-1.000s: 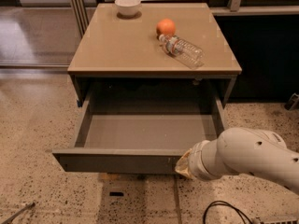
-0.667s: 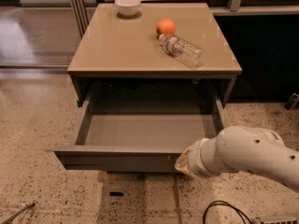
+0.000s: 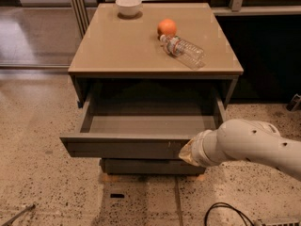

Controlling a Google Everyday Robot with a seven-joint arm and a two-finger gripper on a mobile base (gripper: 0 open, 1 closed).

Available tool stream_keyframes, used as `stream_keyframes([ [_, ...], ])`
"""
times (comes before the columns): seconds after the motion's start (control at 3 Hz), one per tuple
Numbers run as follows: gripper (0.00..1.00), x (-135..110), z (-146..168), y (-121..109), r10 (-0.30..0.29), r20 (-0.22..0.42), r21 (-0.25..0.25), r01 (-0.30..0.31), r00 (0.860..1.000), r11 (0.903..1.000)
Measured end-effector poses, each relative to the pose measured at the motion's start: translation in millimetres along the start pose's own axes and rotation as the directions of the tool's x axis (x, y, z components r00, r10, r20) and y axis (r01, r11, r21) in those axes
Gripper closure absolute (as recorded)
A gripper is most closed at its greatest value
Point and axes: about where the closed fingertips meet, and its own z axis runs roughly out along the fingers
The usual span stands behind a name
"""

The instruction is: Close top drawer

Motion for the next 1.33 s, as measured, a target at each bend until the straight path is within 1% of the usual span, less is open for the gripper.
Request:
stream_keyframes([
  [0.33,1.0,0,0,0,0.0,0.0,0.0,0.0,1.0,1.0],
  [0.67,1.0,-19,22,-44,0.005,0.011,0.051,-0.005,1.0,0.9987],
  [1.0,1.0,-21,23,-46,0.001,0.014,0.056,-0.001,1.0,0.9984],
  [1.33,1.0,-25,30,-68,0.01,0.025,0.091,-0.013,1.0,0.9958],
])
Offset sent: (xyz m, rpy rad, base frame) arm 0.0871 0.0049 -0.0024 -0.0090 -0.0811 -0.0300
